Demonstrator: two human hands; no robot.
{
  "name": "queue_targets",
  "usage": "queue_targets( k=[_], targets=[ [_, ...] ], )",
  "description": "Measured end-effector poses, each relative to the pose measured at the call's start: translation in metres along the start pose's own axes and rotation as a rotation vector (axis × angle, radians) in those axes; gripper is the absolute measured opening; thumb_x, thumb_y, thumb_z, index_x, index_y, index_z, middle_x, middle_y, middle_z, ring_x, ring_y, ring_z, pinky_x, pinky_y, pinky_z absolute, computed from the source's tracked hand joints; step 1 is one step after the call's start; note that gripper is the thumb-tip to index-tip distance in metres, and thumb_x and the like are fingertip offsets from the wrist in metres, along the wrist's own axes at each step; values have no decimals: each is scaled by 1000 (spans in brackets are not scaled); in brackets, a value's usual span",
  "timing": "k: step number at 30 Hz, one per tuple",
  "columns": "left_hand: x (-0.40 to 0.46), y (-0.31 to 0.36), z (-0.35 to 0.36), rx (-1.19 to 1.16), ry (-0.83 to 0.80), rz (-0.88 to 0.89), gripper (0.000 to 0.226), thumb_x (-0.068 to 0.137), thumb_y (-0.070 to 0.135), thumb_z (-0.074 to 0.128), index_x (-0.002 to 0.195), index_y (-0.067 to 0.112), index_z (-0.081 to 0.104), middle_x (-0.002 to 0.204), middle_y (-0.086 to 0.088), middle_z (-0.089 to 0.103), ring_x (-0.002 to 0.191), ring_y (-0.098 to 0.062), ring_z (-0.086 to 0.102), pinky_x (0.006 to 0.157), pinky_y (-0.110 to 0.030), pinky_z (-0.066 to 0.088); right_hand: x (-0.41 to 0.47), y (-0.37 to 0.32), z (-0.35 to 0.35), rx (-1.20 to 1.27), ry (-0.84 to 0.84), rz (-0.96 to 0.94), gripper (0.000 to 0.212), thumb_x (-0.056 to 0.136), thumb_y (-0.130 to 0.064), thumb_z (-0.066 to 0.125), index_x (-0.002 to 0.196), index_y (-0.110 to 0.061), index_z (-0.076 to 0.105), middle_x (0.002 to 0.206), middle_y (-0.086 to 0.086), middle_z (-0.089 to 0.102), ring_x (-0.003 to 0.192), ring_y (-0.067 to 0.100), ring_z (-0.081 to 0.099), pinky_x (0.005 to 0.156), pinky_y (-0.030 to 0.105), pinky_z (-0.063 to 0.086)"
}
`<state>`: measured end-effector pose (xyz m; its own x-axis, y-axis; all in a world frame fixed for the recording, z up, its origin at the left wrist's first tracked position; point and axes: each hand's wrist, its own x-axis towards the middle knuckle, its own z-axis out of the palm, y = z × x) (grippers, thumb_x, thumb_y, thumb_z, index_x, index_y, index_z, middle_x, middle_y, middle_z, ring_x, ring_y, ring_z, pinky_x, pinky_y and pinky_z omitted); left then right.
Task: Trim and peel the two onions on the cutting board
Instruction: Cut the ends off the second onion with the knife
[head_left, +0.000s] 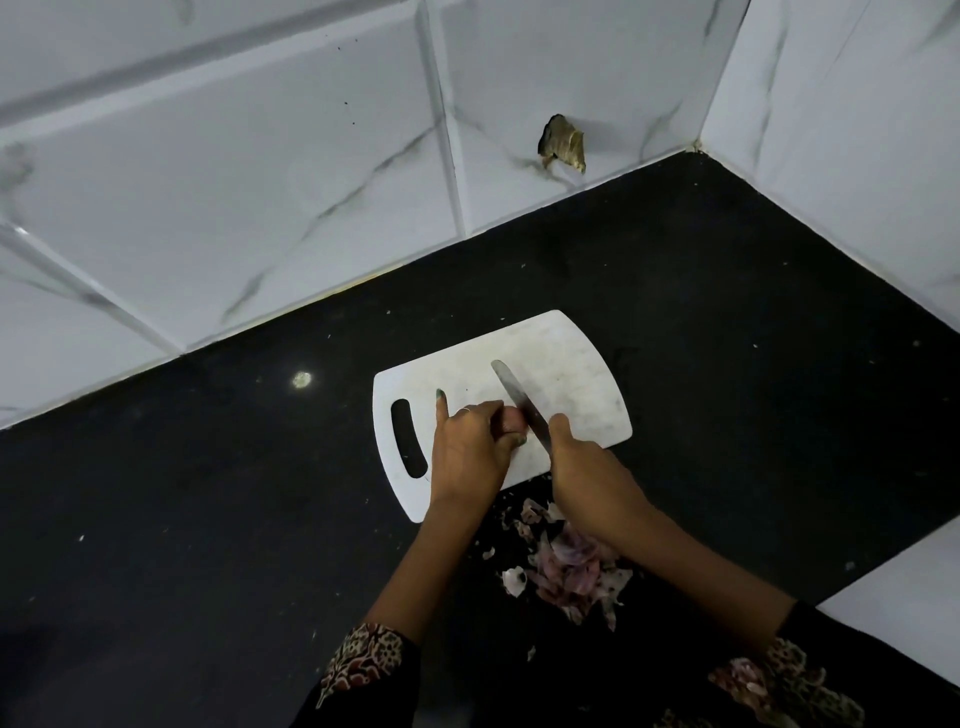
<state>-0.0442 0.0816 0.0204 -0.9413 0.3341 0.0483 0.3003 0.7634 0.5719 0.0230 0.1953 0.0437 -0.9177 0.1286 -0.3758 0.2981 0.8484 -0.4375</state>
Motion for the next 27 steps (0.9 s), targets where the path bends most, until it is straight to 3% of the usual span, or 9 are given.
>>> queue_targets(
  k=[4, 14, 19, 23, 26, 27],
  targets=[
    [-1, -1, -2, -17, 7, -29, 21, 83, 17, 71, 101, 5, 68, 86, -8, 71, 80, -23, 63, 115, -25, -7, 0, 4, -7, 16, -42, -31, 21, 92, 2, 33, 101, -15, 25, 65, 3, 43, 51, 15, 39, 43, 29, 24],
    [-3, -6, 2, -48, 48, -29, 28, 81, 16, 74, 107, 7, 68, 94, -8, 72, 82, -23, 64, 118, -28, -1, 9, -6, -4, -2, -73, 10, 27, 92, 1, 35, 117, -8, 30, 70, 3, 42, 57, 15, 40, 46, 29, 27],
    [-5, -8, 6, -49, 72, -33, 32, 80, 20, 75, 109, 8, 67, 96, -8, 72, 82, -24, 65, 118, -26, 1, -10, -3, 13, -43, -28, 53, 24, 96, -4, 29, 119, -10, 31, 97, 14, 62, 82, 28, 57, 67, 36, 36],
    [-5, -12, 4, -65, 46, -17, 32, 82, 23, 74, 109, 9, 66, 97, -5, 72, 84, -22, 66, 119, -30, 2, -3, 0, 28, -89, 29, 62, 23, 95, -6, 28, 116, -14, 29, 99, 14, 63, 79, 30, 56, 68, 37, 38],
    [-2, -17, 3, -138, 44, -65, 33, 84, 24, 72, 113, 11, 64, 104, -2, 70, 89, -18, 67, 118, -31, -3, 0, 6, 29, -134, 17, 43, 30, 96, -7, 30, 126, -12, 28, 104, 13, 63, 90, 31, 61, 72, 40, 42],
    [-2, -19, 2, -195, 47, -103, 34, 84, 23, 72, 115, 12, 64, 105, 0, 69, 90, -16, 66, 120, -34, 2, -1, 8, 27, -129, 10, 36, 33, 96, -7, 30, 129, -12, 26, 106, 13, 63, 91, 30, 61, 72, 40, 42]
  ],
)
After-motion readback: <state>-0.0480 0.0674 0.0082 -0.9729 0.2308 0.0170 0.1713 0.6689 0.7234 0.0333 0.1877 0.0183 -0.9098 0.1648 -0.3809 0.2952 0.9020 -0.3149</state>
